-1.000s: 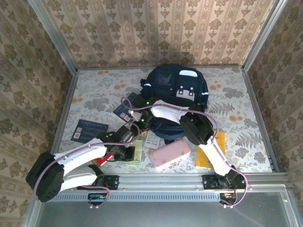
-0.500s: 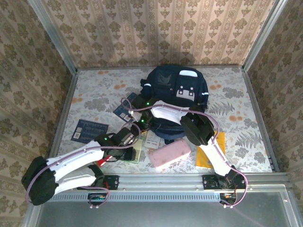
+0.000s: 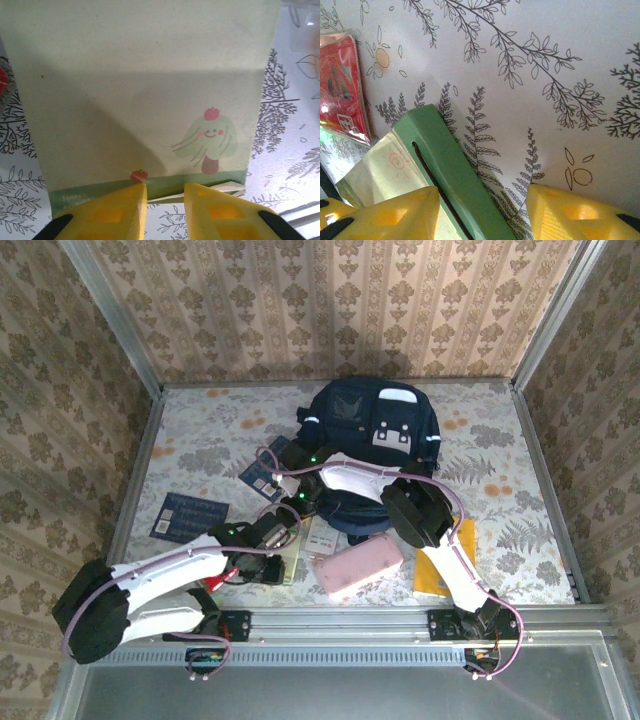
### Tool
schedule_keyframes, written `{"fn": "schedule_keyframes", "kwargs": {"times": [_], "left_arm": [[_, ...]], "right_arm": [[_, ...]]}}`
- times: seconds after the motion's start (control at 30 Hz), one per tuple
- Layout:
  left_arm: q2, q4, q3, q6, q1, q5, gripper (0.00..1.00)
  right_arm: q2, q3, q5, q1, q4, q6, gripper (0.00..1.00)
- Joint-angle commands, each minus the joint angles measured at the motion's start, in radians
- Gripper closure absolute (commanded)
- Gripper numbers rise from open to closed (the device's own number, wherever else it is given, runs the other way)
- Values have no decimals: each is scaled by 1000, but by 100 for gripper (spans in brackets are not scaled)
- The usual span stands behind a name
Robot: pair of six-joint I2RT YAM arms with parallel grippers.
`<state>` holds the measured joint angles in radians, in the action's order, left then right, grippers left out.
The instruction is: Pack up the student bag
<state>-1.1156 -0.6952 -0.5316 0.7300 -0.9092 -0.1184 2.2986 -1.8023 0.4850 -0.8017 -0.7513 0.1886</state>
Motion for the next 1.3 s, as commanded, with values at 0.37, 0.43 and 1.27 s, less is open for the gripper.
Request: {"fn": "schedule_keyframes", "kwargs": {"times": [0.37, 0.43, 1.27], "left_arm": [[16, 106, 148, 65, -84, 100, 95], [4, 103, 151, 77, -84, 106, 96], [-97, 91, 118, 96, -104, 155, 100]], "right_arm": [[9, 26, 232, 5, -128, -64, 48], [7, 31, 261, 4, -138, -70, 48], [-149, 413, 631, 29, 256, 128, 59]]}}
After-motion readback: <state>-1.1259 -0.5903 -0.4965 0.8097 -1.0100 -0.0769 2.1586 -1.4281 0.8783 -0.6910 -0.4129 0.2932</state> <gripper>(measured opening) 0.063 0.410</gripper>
